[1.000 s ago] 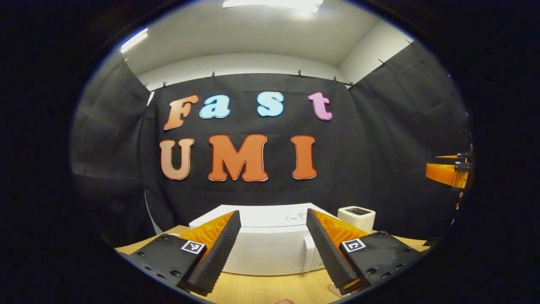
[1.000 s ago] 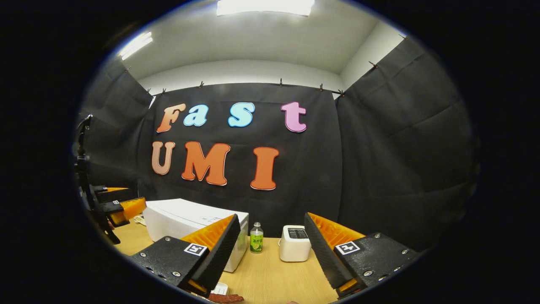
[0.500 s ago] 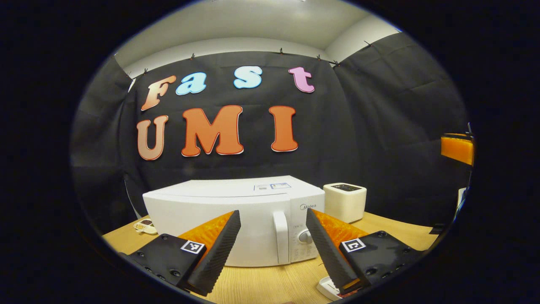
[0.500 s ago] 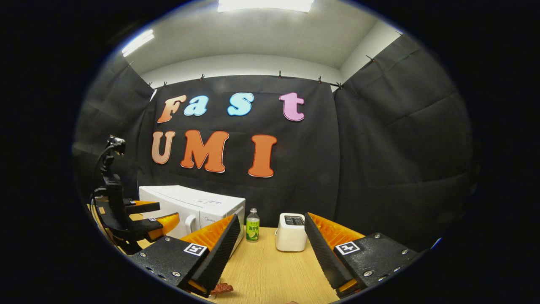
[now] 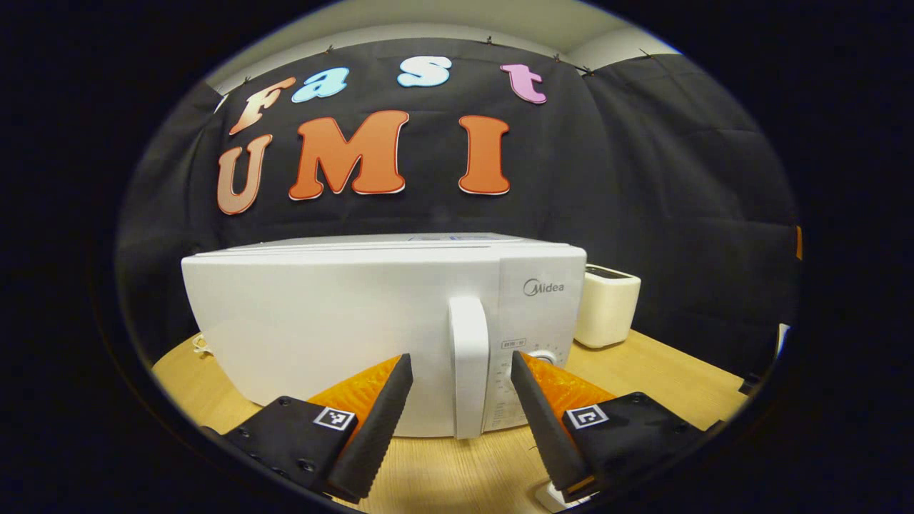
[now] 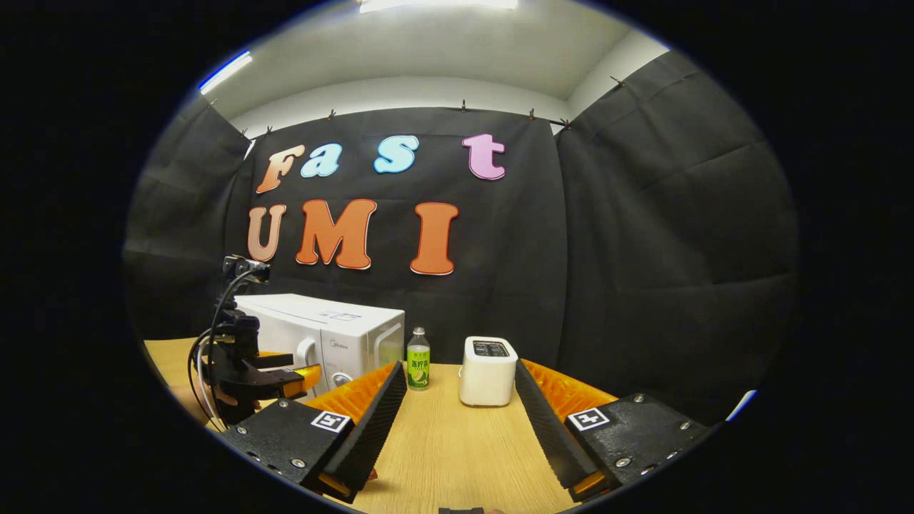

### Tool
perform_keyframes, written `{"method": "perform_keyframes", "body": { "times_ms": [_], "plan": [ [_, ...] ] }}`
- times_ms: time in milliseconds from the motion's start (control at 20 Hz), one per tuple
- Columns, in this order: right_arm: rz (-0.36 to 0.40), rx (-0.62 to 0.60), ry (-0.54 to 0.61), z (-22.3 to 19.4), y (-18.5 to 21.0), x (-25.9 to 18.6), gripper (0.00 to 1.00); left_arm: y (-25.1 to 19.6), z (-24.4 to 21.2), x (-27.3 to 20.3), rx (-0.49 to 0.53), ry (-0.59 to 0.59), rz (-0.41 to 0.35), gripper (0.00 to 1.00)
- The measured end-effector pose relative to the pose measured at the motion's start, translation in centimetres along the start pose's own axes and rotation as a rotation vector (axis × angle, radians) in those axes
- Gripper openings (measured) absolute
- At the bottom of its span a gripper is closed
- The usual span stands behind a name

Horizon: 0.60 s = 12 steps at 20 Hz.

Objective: Open the microwave oven with the left hand, put the food in, and close the microwave oven.

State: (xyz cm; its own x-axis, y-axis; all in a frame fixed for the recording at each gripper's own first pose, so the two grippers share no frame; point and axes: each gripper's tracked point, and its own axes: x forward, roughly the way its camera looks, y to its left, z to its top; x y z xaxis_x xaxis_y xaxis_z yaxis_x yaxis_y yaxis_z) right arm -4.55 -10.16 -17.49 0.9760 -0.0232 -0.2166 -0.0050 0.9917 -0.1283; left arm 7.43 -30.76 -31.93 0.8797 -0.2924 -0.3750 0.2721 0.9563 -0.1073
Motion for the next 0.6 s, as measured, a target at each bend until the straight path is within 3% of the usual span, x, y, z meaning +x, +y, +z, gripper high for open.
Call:
{"method": "perform_keyframes", "body": {
  "times_ms": [50,150,300,350,400,500,600],
  "plan": [
    [0.002,0.003,0.005,-0.4,0.0,0.1,0.95,0.1,-0.6,0.3,-0.004,0.022,0.016,0.8],
    [0.012,0.009,0.015,-1.0,0.5,0.1,0.95,0.3,-0.1,0.2,0.021,0.0,0.054,0.75],
    [0.011,0.013,0.026,-1.6,0.6,0.3,0.95,0.1,-0.5,0.6,0.031,0.01,0.094,0.72],
    [0.014,0.015,0.031,-1.7,0.8,0.3,0.95,-0.6,-0.5,0.7,0.024,0.011,0.081,0.6],
    [0.021,0.014,0.035,-1.9,1.0,0.2,0.95,-1.0,-0.4,0.5,0.022,0.009,0.083,0.57],
    [0.016,0.001,0.042,-2.2,0.7,0.2,0.95,-0.9,-0.6,0.8,0.037,0.013,0.088,0.33],
    [0.008,-0.006,0.044,-2.2,0.6,0.2,0.95,-0.8,-0.4,0.7,0.019,0.014,0.078,0.28]
  ]
}}
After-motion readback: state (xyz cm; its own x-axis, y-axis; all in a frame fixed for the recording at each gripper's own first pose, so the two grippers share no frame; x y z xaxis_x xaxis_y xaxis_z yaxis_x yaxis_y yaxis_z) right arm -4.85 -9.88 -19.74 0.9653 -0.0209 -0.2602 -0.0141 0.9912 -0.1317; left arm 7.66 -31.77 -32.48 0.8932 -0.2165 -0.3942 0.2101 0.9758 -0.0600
